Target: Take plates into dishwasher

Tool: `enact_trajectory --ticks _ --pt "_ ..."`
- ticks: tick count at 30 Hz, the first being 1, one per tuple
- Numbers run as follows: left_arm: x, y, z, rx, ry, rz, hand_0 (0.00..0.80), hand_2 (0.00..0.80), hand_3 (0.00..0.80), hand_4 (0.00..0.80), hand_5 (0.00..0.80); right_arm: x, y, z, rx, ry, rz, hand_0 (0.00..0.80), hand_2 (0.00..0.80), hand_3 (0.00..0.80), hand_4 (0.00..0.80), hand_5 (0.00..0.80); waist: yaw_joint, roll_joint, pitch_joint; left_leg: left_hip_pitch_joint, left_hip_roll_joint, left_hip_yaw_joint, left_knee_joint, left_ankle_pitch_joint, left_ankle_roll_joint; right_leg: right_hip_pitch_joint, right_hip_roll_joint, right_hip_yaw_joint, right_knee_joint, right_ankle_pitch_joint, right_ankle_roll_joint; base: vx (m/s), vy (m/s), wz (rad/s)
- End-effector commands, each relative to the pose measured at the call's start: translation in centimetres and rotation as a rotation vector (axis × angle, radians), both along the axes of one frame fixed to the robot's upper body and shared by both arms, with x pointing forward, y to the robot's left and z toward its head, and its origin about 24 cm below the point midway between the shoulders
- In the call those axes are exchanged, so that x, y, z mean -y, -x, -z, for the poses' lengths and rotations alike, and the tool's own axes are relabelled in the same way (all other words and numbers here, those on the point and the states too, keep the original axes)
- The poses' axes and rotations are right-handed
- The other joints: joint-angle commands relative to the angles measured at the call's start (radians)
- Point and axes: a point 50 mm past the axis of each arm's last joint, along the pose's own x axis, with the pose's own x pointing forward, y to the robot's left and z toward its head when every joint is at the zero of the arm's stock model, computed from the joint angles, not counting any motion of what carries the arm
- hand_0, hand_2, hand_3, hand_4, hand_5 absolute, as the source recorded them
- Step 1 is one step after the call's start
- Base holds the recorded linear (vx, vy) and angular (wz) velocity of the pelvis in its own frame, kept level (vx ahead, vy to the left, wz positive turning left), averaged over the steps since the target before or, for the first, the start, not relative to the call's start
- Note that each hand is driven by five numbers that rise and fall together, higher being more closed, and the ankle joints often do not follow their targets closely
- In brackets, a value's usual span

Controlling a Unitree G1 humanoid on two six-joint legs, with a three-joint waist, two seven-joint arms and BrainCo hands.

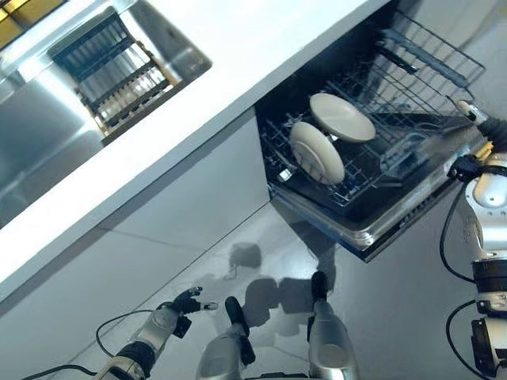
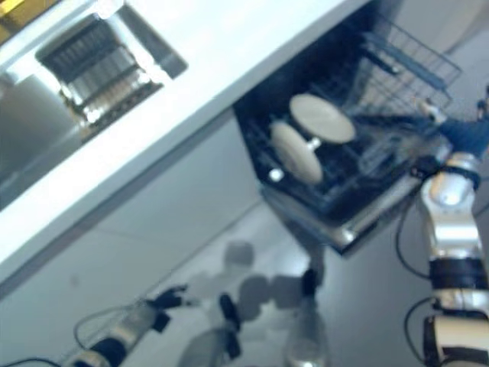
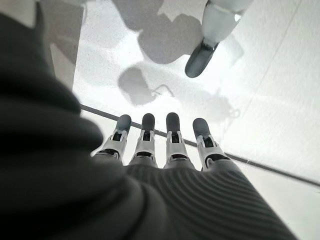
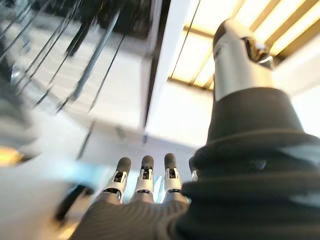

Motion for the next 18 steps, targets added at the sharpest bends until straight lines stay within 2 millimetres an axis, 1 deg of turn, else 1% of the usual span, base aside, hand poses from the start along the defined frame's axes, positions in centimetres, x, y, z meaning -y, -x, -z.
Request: enact_trajectory --ticks 1,3,4,5,7,9,10,11,13,15,16,18 --pt "-2.0 0.4 0.1 -0.023 -0.062 -0.030 0.000 0.000 0.000 0.000 0.000 1.2 1.8 -1.0 0.178 -0.079 0.020 0.000 0.000 0.000 0.000 0.000 -0.016 0.008 -0.062 -0.066 0.012 -0.012 0.098 -0.048 0.024 -0.040 -0.078 0.006 0.184 -0.145 0.034 -0.054 0.025 -0.22" --pt "-2.0 0.1 -0.1 -0.013 -0.046 -0.032 0.000 0.000 0.000 0.000 0.000 2.1 2.3 0.1 0.187 -0.150 0.023 0.000 0.000 0.000 0.000 0.000 -0.032 0.024 -0.053 -0.076 0.008 -0.010 0.104 -0.048 0.021 -0.052 -0.080 0.020 0.187 -0.149 0.031 -0.041 0.033 -0.21" --pt "-2.0 0.0 -0.1 -0.010 -0.043 -0.032 0.000 0.000 0.000 0.000 0.000 2.3 2.4 0.3 0.189 -0.164 0.023 0.000 0.000 0.000 0.000 0.000 -0.034 0.028 -0.051 -0.080 0.009 -0.008 0.104 -0.045 0.021 -0.057 -0.079 0.023 0.185 -0.144 0.029 -0.034 0.020 -0.26" --pt "-1.7 -0.4 -0.2 0.001 -0.029 -0.035 0.000 0.000 0.000 0.000 0.000 3.1 2.7 1.4 0.200 -0.253 -0.006 0.000 0.000 0.000 0.000 0.000 -0.047 0.040 -0.042 -0.082 0.005 -0.009 0.103 -0.046 0.017 -0.063 -0.082 0.032 0.186 -0.149 0.028 -0.034 0.004 -0.24" --pt "-1.3 -0.8 -0.4 0.016 -0.016 -0.033 0.000 0.000 0.000 0.000 0.000 3.9 2.7 2.7 0.206 -0.357 -0.044 0.000 0.000 0.000 0.000 0.000 -0.052 0.053 -0.036 -0.092 0.005 -0.006 0.099 -0.037 0.012 -0.077 -0.082 0.039 0.184 -0.145 0.024 -0.042 -0.025 -0.17" --pt "-0.7 -1.4 -0.6 0.035 0.000 -0.027 0.000 0.000 0.000 0.000 0.000 4.6 2.6 4.9 0.205 -0.500 -0.114 0.000 0.000 0.000 0.000 0.000 -0.057 0.067 -0.027 -0.097 0.003 -0.010 0.097 -0.035 0.006 -0.089 -0.084 0.040 0.199 -0.159 0.021 -0.045 -0.054 -0.21" --pt "-0.6 -1.7 -0.8 0.043 0.003 -0.022 0.000 0.000 0.000 0.000 0.000 4.8 2.5 5.8 0.196 -0.542 -0.128 0.000 0.000 0.000 0.000 0.000 -0.055 0.074 -0.025 -0.104 0.004 -0.010 0.096 -0.029 0.005 -0.098 -0.082 0.041 0.200 -0.155 0.017 -0.053 -0.090 -0.24" --pt "-0.5 -2.0 -1.0 0.052 0.007 -0.010 0.000 0.000 0.000 0.000 0.000 5.1 2.4 6.9 0.182 -0.593 -0.148 0.000 0.000 0.000 0.000 0.000 -0.055 0.081 -0.018 -0.107 0.001 -0.015 0.096 -0.029 0.002 -0.105 -0.085 0.040 0.211 -0.166 0.015 -0.061 -0.104 -0.17" --pt "-0.1 -2.4 -1.2 0.069 0.014 0.004 0.000 0.000 0.000 0.000 0.000 5.4 2.3 8.4 0.152 -0.653 -0.166 0.000 0.000 0.000 0.000 0.000 -0.053 0.098 -0.002 -0.123 0.001 -0.024 0.101 -0.022 -0.003 -0.125 -0.085 0.037 0.234 -0.179 0.006 -0.070 -0.098 -0.08" --pt "0.2 -2.6 -1.3 0.080 0.019 0.012 0.000 0.000 0.000 0.000 0.000 5.4 1.9 9.3 0.138 -0.700 -0.195 0.000 0.000 0.000 0.000 0.000 -0.049 0.112 0.009 -0.137 0.003 -0.030 0.108 -0.018 -0.007 -0.142 -0.085 0.032 0.263 -0.195 -0.004 -0.056 -0.093 -0.02" --pt "0.5 -2.8 -1.4 0.087 0.022 0.021 0.000 0.000 0.000 0.000 0.000 5.5 1.8 9.7 0.120 -0.704 -0.196 0.000 0.000 0.000 0.000 0.000 -0.046 0.122 0.017 -0.144 0.003 -0.037 0.114 -0.015 -0.009 -0.155 -0.086 0.030 0.284 -0.205 -0.010 -0.046 -0.088 -0.02" --pt "0.9 -3.1 -1.5 0.096 0.027 0.028 0.000 0.000 0.000 0.000 0.000 5.3 1.4 10.1 0.085 -0.695 -0.211 0.000 0.000 0.000 0.000 0.000 -0.043 0.135 0.026 -0.155 0.002 -0.048 0.122 -0.012 -0.010 -0.174 -0.088 0.028 0.316 -0.221 -0.018 -0.044 -0.082 -0.05"
